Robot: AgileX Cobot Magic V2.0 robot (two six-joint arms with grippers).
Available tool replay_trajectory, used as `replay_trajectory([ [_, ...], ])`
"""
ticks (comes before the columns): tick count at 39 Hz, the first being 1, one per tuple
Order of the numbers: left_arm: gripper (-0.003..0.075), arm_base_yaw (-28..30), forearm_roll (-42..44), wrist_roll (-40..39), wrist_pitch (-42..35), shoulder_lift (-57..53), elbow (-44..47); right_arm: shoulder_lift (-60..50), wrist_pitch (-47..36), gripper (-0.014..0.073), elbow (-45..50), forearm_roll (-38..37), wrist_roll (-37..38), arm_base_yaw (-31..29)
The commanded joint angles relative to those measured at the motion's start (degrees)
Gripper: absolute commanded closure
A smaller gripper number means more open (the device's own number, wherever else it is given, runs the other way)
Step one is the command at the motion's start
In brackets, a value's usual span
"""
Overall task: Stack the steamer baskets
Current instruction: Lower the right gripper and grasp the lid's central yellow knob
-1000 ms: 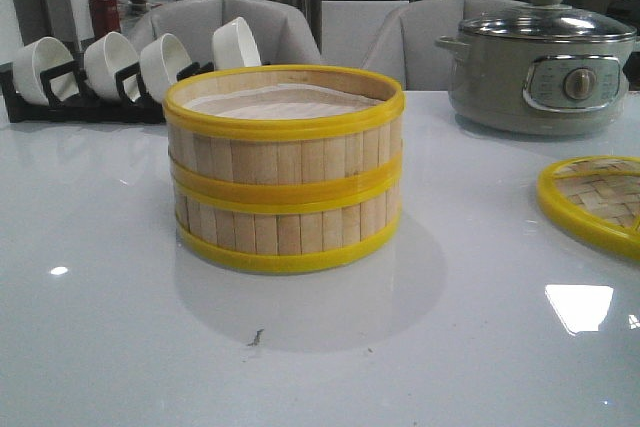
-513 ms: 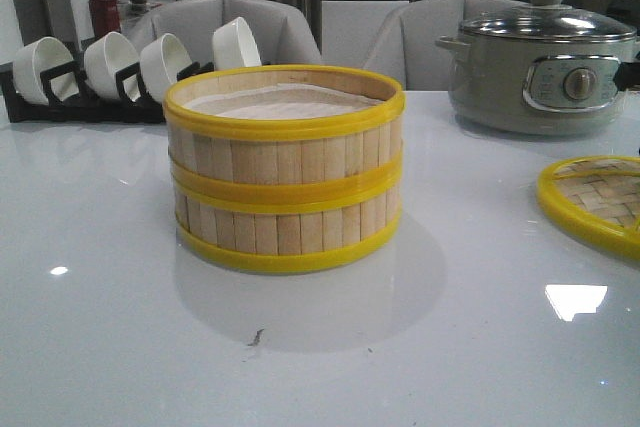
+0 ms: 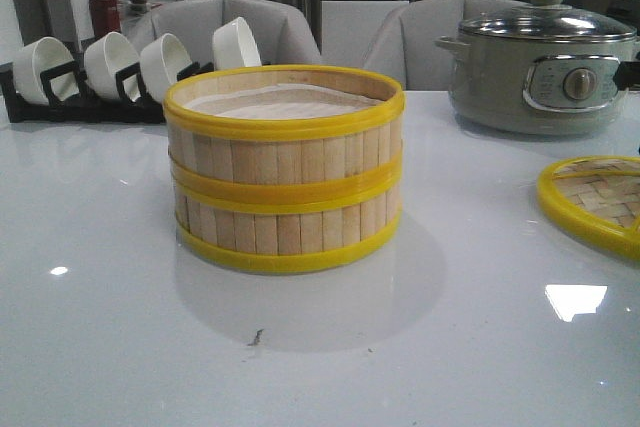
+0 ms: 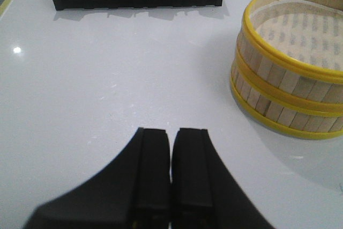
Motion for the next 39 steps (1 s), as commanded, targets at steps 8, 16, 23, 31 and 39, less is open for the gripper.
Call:
replay_trajectory([
  [8,0.0632,-0.32,-0.63,-0.42,-4.58,0.48,-1.68,-3.14,-1.51,0.0274,-1.91,0.23,-0.78,1.29],
  [16,0.0632,-0.32,-0.63,-0.42,-4.58,0.48,-1.68,-3.12,-1.51,0.0274,-1.91,0.11,-0.78,1.3],
  [23,0.0632,-0.32,-0.63,-0.42,-4.58,0.48,-1.68,-2.86,-0.89,0.0274,-1.91,0.08,-0.78,1.3],
  [31,0.0632,-0.32,-0.63,-0.42,-4.58,0.48,-1.68,-0.98,-0.1,0.0274,-1.91,0.08,-0.78,1.3],
  [39,0.0632,-0.32,-0.63,-0.42,-4.58,0.48,-1.68,-0.73,-0.49,0.0277,-1.91,0.08,-0.78,1.3],
])
